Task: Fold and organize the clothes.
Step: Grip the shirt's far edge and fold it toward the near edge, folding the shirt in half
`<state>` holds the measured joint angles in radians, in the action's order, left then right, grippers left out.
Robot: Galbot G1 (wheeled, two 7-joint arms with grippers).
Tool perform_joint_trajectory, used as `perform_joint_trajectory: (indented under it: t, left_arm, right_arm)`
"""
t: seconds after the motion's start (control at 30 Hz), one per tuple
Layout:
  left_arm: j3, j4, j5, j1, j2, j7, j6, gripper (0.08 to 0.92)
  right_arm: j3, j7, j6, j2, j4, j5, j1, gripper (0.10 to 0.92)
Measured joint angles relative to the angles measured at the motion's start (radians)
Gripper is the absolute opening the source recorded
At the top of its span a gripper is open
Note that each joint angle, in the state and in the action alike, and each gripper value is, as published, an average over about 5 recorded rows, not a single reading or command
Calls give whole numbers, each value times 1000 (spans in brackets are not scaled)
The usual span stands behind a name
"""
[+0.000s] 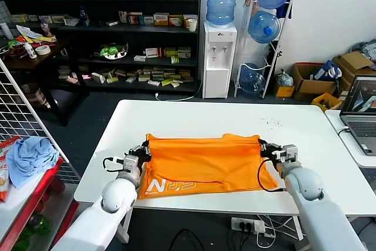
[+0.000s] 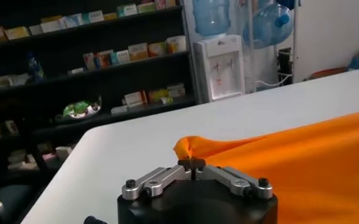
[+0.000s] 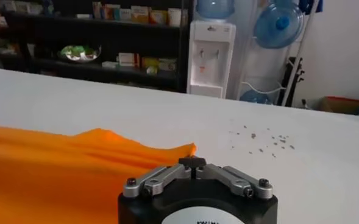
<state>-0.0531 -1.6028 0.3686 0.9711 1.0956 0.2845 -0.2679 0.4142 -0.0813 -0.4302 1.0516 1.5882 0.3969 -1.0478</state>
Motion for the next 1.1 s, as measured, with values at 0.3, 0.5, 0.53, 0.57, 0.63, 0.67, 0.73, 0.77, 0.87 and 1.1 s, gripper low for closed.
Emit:
perform_joint_trajectory:
  t: [0.3,0.5,0.53,0.57,0.63,0.67,0.73,0.77,0.87,1.1]
  left_arm:
    - [-14,-152,-16,189,-14,31,1,91]
    - [-20,-189,-27,261,-10,43,11,198]
    - [-23,-192,-27,267,-9,43,15,224]
    - [-27,-193,-27,273,-8,44,19,250]
    - [-35,-194,-25,280,-6,44,27,310]
    - [-40,-194,-23,282,-5,44,30,336]
    - [-47,-192,-17,285,-3,44,35,397]
    - [-49,-191,-13,286,-2,44,36,423]
    - [-56,-183,3,287,4,44,37,510]
    - [-68,-156,71,278,18,48,24,718]
  right_arm:
    - [22,28,-31,-36,147,-32,-179,124]
    - [23,42,-45,-41,197,-52,-237,232]
    - [23,45,-46,-42,206,-53,-244,267]
    - [23,48,-46,-43,214,-54,-250,293]
    - [24,53,-46,-45,228,-55,-259,354]
    - [24,55,-46,-45,235,-55,-264,380]
    - [24,59,-47,-46,245,-55,-271,440]
    - [23,60,-47,-47,250,-55,-274,466]
    - [22,63,-49,-47,260,-56,-282,553]
    - [19,65,-52,-45,272,-62,-296,750]
